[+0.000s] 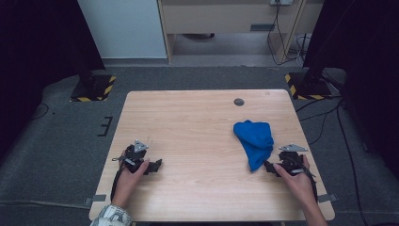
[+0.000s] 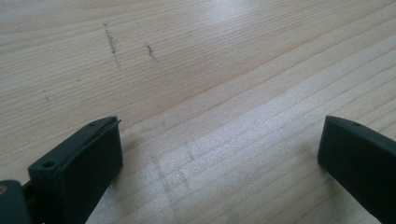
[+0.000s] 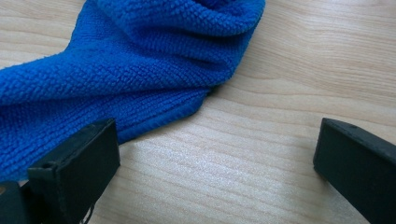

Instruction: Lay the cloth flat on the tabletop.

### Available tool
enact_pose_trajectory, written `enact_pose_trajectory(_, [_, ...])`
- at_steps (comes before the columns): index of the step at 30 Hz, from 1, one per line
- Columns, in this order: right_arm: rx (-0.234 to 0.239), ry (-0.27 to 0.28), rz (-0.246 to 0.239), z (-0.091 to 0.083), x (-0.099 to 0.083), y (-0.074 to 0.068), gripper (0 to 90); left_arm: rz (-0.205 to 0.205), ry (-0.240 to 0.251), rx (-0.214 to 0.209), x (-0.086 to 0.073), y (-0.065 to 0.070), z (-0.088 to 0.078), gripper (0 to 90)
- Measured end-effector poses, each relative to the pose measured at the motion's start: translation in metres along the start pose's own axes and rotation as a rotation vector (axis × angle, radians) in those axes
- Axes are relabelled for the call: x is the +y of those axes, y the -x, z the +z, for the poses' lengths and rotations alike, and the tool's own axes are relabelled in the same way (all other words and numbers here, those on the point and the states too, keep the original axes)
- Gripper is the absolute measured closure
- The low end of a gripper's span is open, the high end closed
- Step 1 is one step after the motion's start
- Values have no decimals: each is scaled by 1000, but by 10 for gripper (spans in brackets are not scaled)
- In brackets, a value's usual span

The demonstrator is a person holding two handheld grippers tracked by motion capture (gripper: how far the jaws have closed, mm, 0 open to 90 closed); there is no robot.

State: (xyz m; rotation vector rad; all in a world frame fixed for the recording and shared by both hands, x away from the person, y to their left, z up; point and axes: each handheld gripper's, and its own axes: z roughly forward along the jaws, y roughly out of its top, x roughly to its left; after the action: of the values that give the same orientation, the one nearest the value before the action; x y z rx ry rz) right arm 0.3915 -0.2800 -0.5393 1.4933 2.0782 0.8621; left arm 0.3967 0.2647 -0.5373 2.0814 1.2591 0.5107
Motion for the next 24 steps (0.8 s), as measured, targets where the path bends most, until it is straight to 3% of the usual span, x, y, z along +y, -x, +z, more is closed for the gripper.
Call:
enact_pose_trajectory(13, [27, 9, -36, -4, 3, 1, 63, 1, 0, -2, 0, 0, 0, 0])
enact_pose_trajectory(18, [17, 83, -66, -16, 12, -1, 126, 1, 1, -3, 0, 0, 1, 0])
enact_pose_trajectory(24, [43, 162, -87, -25, 25, -7, 223, 1, 1, -3, 1, 0, 0, 0])
